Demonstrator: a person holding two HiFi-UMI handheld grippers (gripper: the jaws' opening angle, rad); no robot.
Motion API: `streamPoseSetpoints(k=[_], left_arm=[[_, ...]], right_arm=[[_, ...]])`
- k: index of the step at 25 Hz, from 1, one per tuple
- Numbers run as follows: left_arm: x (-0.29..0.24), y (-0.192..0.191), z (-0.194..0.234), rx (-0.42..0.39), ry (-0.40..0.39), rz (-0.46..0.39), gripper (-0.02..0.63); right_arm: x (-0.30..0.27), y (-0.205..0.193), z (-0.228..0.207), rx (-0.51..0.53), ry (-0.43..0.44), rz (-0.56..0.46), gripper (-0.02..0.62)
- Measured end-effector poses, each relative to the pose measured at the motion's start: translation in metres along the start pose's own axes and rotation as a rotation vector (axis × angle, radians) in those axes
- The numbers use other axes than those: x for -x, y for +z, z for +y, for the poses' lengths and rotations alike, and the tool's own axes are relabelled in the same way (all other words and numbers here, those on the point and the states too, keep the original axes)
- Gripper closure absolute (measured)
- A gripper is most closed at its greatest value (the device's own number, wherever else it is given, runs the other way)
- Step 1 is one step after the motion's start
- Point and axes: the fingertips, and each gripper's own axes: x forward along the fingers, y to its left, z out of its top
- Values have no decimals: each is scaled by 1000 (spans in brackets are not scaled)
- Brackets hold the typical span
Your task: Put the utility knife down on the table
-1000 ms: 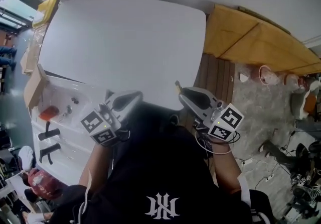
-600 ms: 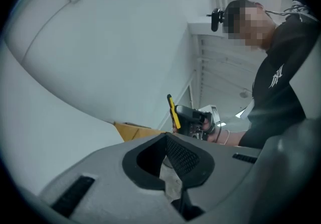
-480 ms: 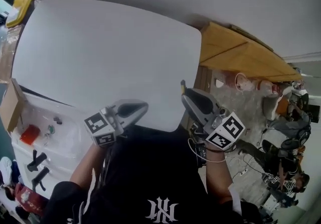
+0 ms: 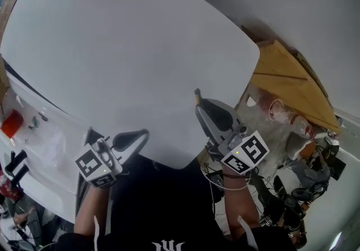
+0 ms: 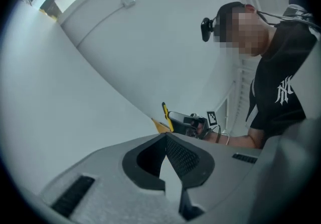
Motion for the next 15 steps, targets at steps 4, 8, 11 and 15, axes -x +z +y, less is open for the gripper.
streamPoseSetpoints(k=[4,8,11,15], left_arm=[[-16,-19,27,-39,70,54,601],[-27,-33,47,-102,85,119,601],[-26,-27,51,-103,48,80,601],[-27,-24,55,-136,14,67,601]], right_arm=[[-36,-25,-36,39,37,47,541],[-68,-48,-54,104,43,134,541],[-85,-57,-63,212,-9,240,541],[-98,-67,-65,311,-46,328,541]])
